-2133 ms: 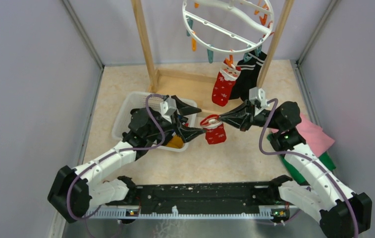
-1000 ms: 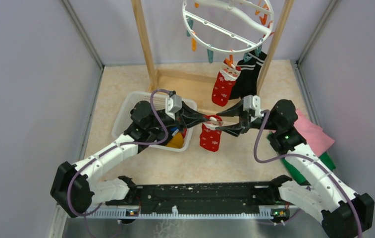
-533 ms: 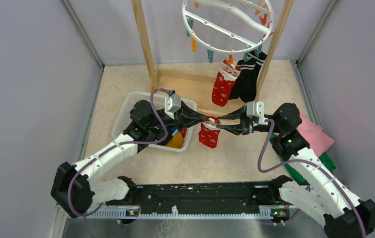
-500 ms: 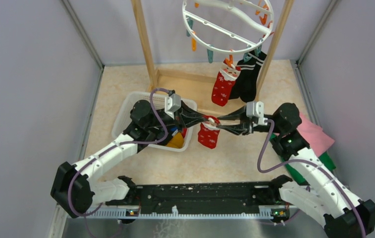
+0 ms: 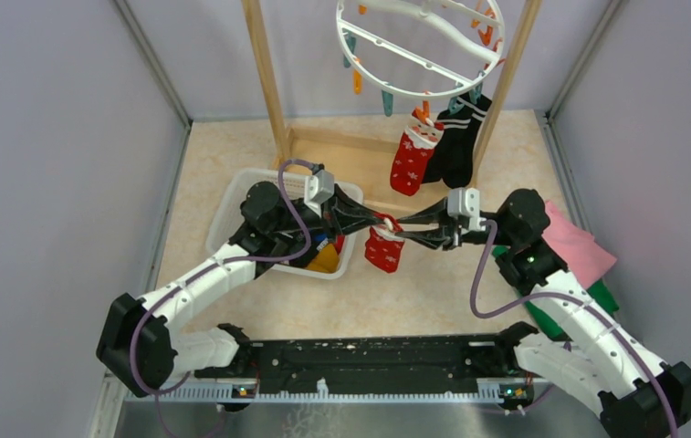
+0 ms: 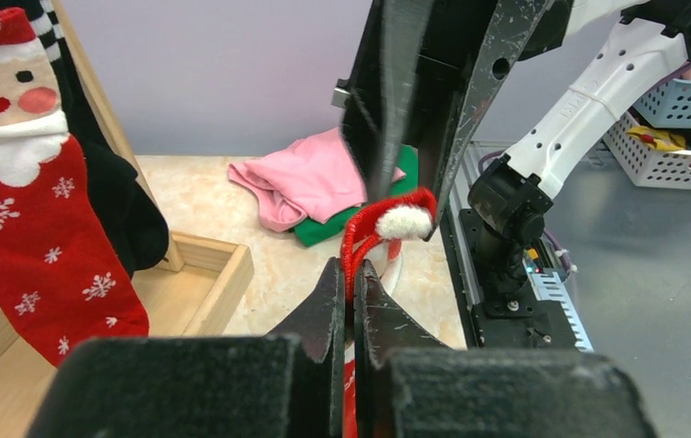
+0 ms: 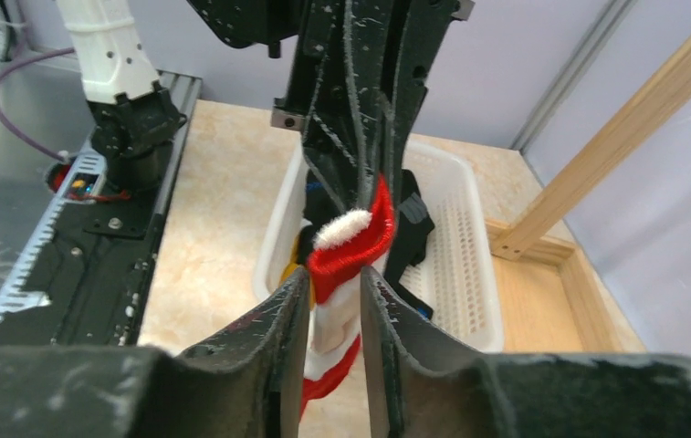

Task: Clip the socks to the hanger
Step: Pick up the sock from the bin.

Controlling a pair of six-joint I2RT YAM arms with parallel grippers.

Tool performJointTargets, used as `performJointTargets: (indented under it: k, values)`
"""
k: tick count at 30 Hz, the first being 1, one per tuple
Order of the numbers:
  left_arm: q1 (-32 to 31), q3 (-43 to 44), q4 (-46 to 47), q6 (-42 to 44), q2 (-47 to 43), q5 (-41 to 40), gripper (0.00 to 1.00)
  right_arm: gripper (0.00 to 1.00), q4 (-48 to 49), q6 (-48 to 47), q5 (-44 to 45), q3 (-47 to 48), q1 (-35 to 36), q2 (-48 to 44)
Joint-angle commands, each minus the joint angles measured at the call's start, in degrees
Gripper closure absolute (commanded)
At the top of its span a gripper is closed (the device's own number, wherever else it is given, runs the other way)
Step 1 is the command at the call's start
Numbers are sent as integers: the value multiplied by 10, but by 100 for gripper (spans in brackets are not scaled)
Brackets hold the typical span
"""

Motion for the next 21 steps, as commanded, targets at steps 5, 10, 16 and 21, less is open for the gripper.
performJointTargets:
  k: [5,10,16,21]
  values:
    - [3,23,49,-12,1,33,100,70,14,-2,44,32,12,-2]
    - [6,24,51,-15,0,34,100,96,9,-5,41,35,12,-1]
    - [27,32,54,-32,19,60,100,100,26,-12,-59,32,21,0]
    - [37,66,103,-92,75,117,100,100,16,-31,-88,30,48,7]
